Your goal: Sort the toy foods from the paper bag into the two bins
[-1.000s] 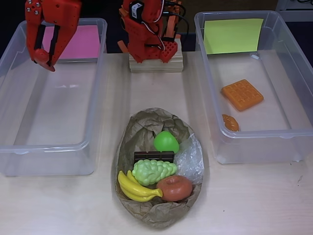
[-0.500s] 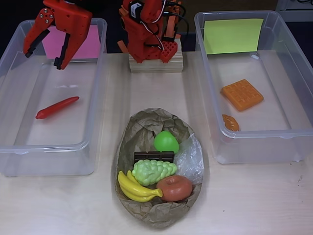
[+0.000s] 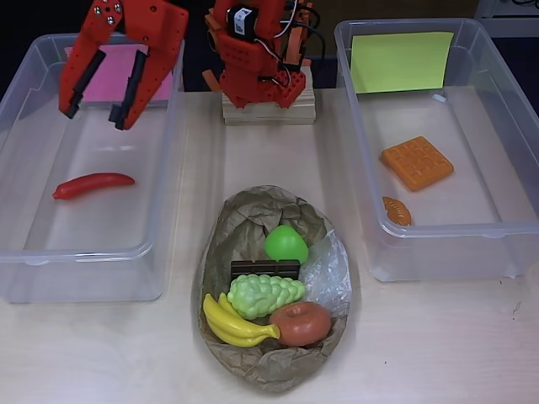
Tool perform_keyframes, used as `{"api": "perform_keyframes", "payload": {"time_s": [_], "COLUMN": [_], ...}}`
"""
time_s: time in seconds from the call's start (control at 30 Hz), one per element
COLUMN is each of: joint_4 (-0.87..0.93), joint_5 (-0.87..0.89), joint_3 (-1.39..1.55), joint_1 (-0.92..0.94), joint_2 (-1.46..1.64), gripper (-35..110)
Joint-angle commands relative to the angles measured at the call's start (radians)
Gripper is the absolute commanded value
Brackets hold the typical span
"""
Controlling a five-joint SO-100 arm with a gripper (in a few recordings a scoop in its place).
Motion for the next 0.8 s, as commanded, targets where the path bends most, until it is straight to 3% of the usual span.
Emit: {"api": "perform_keyframes", "payload": {"time_s": [0.0,0.4,0.77], "joint_4": [0.011,0.037,0.087], "joint_5": [-0.017,-0.034,-0.074], "joint_3": [-0.107,-0.531,-0.891], "joint_1": [-0.144,-0.426,-0.465], "joint_2": [-0.089,-0.753,-1.184], "gripper": [20,23,25]}}
